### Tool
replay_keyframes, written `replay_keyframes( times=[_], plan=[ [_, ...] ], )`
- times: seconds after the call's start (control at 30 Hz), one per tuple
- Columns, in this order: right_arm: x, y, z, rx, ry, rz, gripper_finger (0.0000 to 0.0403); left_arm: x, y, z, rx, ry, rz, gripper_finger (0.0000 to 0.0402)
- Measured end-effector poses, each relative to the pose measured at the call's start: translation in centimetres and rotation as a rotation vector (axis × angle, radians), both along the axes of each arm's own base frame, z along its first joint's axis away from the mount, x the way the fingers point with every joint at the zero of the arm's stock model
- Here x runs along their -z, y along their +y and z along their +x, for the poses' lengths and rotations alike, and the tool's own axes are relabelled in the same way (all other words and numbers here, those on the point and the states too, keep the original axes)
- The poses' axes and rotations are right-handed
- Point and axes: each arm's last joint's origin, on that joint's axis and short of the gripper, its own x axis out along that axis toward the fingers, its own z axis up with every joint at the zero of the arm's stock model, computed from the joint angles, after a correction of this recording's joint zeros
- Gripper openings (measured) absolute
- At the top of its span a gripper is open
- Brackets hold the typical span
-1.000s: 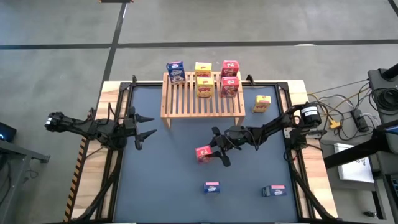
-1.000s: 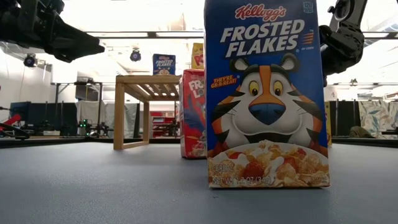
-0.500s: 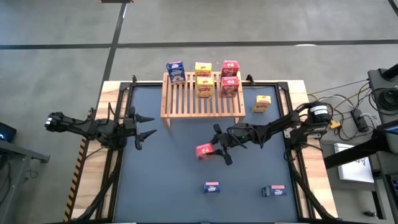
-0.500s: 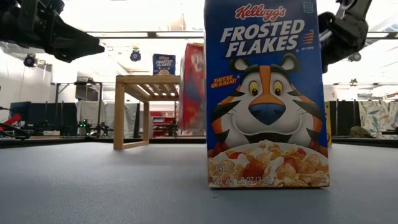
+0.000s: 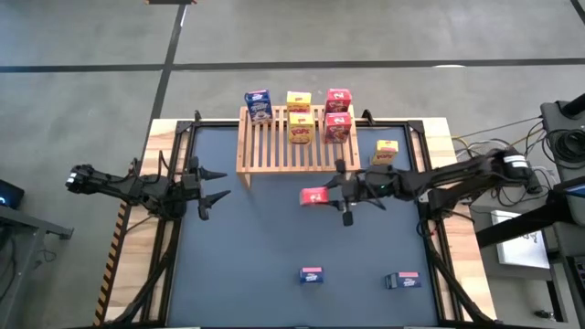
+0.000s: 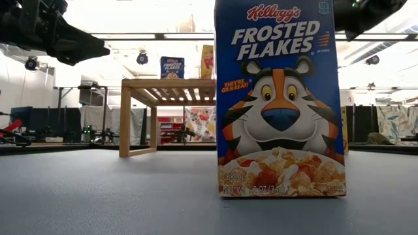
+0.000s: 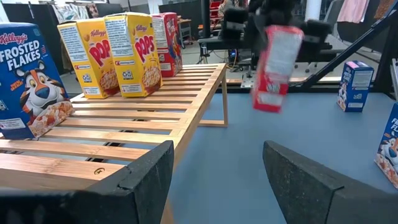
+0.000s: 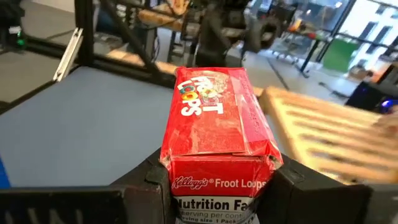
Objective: Stack cereal on shelf
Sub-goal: Put the red cereal box on the shelf aligned with the other red cereal boxes
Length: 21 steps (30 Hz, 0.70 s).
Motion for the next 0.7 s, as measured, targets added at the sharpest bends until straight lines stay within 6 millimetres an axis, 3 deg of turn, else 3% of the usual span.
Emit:
replay_keyframes(
  times=[0.33, 0.7],
  plan=[
    [-2.7, -2.6, -3.1, 0.107, -0.019, -0.012, 0.0141, 0.0, 0.0, 0.0, 0.0, 0.001, 0.0, 0.0231],
    [-4.7, -4.1, -5.8, 0.135, -0.071, -0.038, 0.0141, 0.0, 0.0, 0.0, 0.0, 0.002, 0.001, 0.0231]
  ],
)
